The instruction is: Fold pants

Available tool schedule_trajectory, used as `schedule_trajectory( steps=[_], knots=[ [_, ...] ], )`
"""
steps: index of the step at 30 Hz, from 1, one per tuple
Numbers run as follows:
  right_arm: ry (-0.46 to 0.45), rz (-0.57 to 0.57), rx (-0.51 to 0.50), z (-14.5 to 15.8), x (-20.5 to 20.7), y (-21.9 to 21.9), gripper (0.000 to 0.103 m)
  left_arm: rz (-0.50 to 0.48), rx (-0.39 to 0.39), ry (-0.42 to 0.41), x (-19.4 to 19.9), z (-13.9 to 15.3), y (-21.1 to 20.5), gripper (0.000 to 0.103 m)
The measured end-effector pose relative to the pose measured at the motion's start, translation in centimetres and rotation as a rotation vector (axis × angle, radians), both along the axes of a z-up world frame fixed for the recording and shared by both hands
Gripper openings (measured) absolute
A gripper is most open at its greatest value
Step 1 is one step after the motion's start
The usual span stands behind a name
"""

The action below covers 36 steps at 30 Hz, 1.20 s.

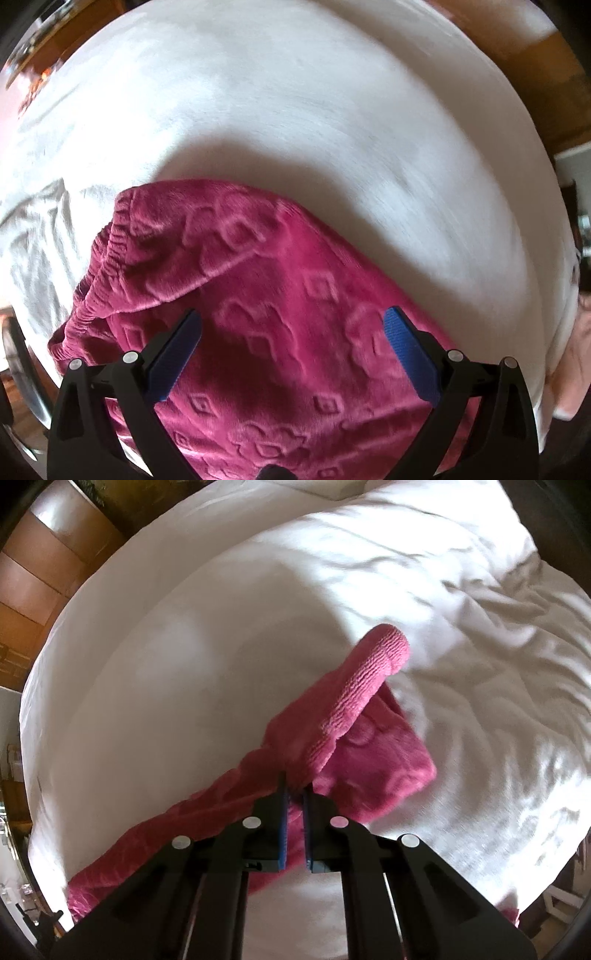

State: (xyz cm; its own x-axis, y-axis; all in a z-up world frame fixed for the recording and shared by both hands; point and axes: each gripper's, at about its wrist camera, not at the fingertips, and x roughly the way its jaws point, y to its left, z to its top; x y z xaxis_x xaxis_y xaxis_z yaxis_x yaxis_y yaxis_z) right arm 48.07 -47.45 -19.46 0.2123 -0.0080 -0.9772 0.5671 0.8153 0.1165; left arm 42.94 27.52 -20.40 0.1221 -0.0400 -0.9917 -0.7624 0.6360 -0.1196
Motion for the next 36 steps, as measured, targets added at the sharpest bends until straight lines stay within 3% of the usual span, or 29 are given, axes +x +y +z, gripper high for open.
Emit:
schedule_trajectory(
  steps=[3,8,17,20,22,24,27,30,36],
  knots=[
    [-0.017,-0.017,-0.029,0.4,-2.6,1.5,0.006,0.046,0.001,0.008,0.4,-0.4,1.5,0.098],
    [-0.001,-0.054,-0.019,0.6,-7.3,0.3,0.006,0.121,-0.048,0.035,1.2,-1.9,3.7,0.098],
    [0.042,-0.065,-0.017,-0.6,-11.8,-0.5,0.006,0.190,-0.063,0.042,2.6,-3.4,5.1,0.097],
    [0.042,-0.059,-0.022,-0.9,-12.3,-0.5,0.006,0.246,-0.111,0.038,2.4,-4.6,6.2,0.082],
    [0.033,-0.057,-0.022,-0.8,-12.4,-0.4,0.006,0.269,-0.156,0.046,1.3,-6.0,6.3,0.065],
    [0.026,-0.055,-0.021,-0.6,-12.5,-0.4,0.006,0.286,-0.188,0.055,0.8,-6.7,6.6,0.038],
    [0.008,-0.045,-0.022,0.0,-12.2,-0.4,0.006,0.302,-0.217,0.021,0.1,-6.4,6.8,0.020],
    [-0.020,-0.037,-0.022,0.9,-11.9,-0.3,0.006,0.278,-0.217,-0.022,-0.7,-5.3,7.2,0.013],
    [-0.105,-0.021,-0.019,4.1,-10.5,-0.2,0.006,0.228,-0.203,-0.136,-3.0,-1.2,9.6,0.008]
  ],
)
